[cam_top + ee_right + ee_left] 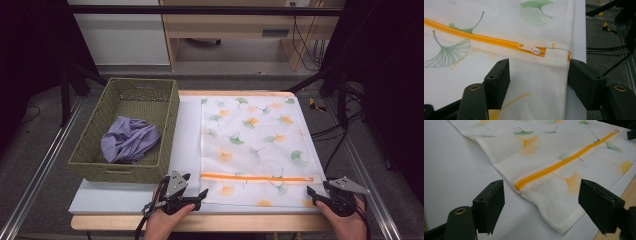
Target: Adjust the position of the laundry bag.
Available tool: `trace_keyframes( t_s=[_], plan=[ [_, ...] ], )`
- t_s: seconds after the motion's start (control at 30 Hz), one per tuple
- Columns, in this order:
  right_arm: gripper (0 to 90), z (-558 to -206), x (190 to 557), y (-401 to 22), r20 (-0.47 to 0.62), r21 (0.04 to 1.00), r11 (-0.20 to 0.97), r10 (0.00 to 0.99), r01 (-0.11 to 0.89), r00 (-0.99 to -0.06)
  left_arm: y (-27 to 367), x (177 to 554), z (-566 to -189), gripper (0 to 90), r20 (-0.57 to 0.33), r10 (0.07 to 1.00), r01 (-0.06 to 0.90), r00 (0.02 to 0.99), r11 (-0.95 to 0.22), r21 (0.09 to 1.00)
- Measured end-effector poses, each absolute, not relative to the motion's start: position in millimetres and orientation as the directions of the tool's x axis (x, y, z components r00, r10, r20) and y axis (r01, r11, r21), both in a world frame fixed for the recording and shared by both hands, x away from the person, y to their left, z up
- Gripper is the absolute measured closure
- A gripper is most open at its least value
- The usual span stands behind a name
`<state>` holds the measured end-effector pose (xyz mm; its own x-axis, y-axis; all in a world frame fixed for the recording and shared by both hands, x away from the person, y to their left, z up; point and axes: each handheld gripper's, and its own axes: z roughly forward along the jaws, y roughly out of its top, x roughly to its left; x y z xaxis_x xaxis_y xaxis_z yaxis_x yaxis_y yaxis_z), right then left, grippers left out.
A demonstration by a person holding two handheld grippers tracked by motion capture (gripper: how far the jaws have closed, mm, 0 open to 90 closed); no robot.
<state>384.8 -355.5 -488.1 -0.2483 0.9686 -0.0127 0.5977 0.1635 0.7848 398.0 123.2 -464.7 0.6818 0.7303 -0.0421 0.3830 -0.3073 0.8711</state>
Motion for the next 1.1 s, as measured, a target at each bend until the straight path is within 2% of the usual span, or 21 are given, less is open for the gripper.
trace_keyframes(
  t_s=[0.1,0.17,0.2,0.23,0.4,0.43,0.47,0.5,0.53,0.8,0.9,1.03,1.1],
  plan=[
    [34.6,-489,382,-357,-0.009,0.775,0.159,0.971,0.612,-0.240,122,398,-465,24.3,-0.035,0.739,0.394,0.673,-0.318,0.863],
    [41.8,-488,380,-357,0.000,0.776,0.156,0.969,0.611,-0.247,122,399,-465,25.6,-0.036,0.743,0.402,0.668,-0.321,0.858],
    [48.8,-488,381,-356,-0.007,0.776,0.168,0.966,0.608,-0.258,121,399,-466,26.7,-0.038,0.743,0.404,0.668,-0.319,0.858],
    [48.8,-488,381,-356,-0.007,0.776,0.168,0.966,0.608,-0.258,120,399,-466,26.7,-0.033,0.741,0.406,0.671,-0.329,0.853],
    [67.4,-485,382,-349,-0.041,0.770,0.210,0.958,0.603,-0.282,116,399,-468,32.2,-0.038,0.736,0.424,0.676,-0.346,0.837],
    [72.6,-484,383,-348,-0.038,0.765,0.211,0.958,0.608,-0.284,115,399,-469,33.0,-0.038,0.732,0.426,0.680,-0.353,0.833],
    [81.5,-483,384,-346,-0.068,0.759,0.234,0.957,0.608,-0.283,113,399,-470,35.2,-0.035,0.725,0.428,0.688,-0.366,0.826],
    [81.5,-483,384,-346,-0.068,0.759,0.234,0.957,0.608,-0.283,111,399,-471,35.2,-0.033,0.718,0.429,0.695,-0.377,0.821],
    [87.9,-482,386,-346,-0.076,0.760,0.234,0.959,0.606,-0.275,108,400,-473,37.2,-0.020,0.715,0.432,0.698,-0.400,0.808],
    [88.2,-478,388,-344,-0.089,0.772,0.238,0.959,0.590,-0.269,104,405,-478,44.4,0.027,0.739,0.451,0.673,-0.439,0.777],
    [88.2,-478,388,-345,-0.083,0.772,0.234,0.959,0.591,-0.271,101,408,-481,47.1,-0.005,0.735,0.470,0.678,-0.428,0.772],
    [88.2,-478,388,-345,-0.086,0.776,0.237,0.958,0.585,-0.274,96,414,-484,55.9,0.001,0.721,0.470,0.693,-0.453,0.757],
    [88.3,-476,387,-344,-0.079,0.780,0.229,0.959,0.582,-0.271,95,416,-484,62.9,0.004,0.724,0.467,0.689,-0.448,0.763]
  ],
)
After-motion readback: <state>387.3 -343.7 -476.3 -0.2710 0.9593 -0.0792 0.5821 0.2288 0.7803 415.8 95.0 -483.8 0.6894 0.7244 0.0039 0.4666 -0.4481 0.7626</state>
